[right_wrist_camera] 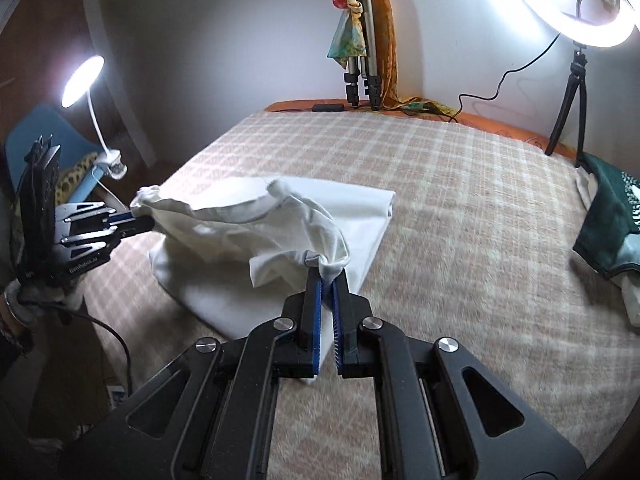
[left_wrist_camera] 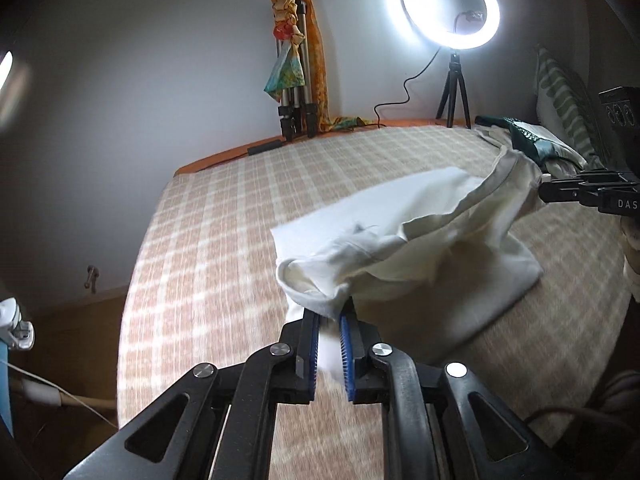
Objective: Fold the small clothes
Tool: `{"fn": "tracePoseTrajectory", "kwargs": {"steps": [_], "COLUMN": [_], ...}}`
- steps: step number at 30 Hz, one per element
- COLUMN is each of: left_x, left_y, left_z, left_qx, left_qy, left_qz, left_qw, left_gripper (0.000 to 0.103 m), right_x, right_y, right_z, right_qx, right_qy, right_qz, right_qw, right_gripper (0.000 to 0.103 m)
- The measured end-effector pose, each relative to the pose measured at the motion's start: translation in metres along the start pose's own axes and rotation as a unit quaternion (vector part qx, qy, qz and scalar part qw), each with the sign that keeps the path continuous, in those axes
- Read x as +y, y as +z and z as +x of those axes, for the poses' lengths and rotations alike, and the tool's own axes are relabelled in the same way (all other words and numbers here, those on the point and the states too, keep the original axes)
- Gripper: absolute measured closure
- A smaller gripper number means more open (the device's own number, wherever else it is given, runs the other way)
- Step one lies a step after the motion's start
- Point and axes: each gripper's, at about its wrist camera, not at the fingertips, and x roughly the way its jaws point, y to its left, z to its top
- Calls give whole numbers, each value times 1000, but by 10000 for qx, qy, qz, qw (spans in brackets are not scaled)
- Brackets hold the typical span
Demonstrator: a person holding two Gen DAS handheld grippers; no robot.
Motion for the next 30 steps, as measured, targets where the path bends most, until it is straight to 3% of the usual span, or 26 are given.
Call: {"fn": "tracePoseTrajectory", "kwargs": {"steps": [1,3,7,8,10,11,12,13,16,19,21,23,24,25,26,30], "left_x": [1,4,13,16,25,30,36,40,47,49,49,49,49,49,49,49], "left_y": [-6,-19,-37,-39,-40,-39,-37,-36,-36,-37,-38,-40,-41,-41,-39,-30], "left_z": [-4,-15,-36,-39,-44,-44,-41,-36,-23,-6,6,13,14,14,14,2], "left_qx": [-12,-14,34,33,40,78,145,216,351,502,636,677,614,553,538,435], "left_qy": [-14,-23,22,-6,-98,-201,-385,-575,-837,-1147,-1301,-1340,-1429,-1574,-1597,-1469], "left_qz": [-11,-42,-142,-233,-535,-751,-1011,-1283,-1885,-2389,-2665,-2887,-2987,-3065,-3060,-2918], "left_qw": [10000,10000,9999,9997,9985,9969,9940,9898,9779,9629,9529,9456,9416,9371,9370,9441], "left_gripper": [90,80,76,74,70,62,51,46,43,47,73,78,87,89,92,99], "right_x": [3,8,4,2,-6,-11,-18,-22,-38,-41,-39,-36,-34,-31,-29,-33], "right_y": [-6,-21,-45,-47,-52,-53,-53,-53,-52,-54,-56,-58,-60,-61,-62,-62], "right_z": [-4,-13,-32,-35,-42,-43,-42,-39,-22,-3,10,20,23,25,28,26], "right_qx": [9,26,116,122,95,77,95,135,375,543,678,789,789,778,820,819], "right_qy": [-57,-61,65,119,221,267,296,337,622,754,758,790,779,810,839,1002], "right_qz": [-57,-204,-243,-175,85,272,540,715,1460,1747,1838,1941,1975,1982,1984,2199], "right_qw": [10000,9998,9996,9997,9997,9992,9981,9968,9866,9802,9777,9746,9740,9737,9731,9669], "right_gripper": [97,97,97,93,73,58,54,54,54,54,54,54,62,73,89,96]}}
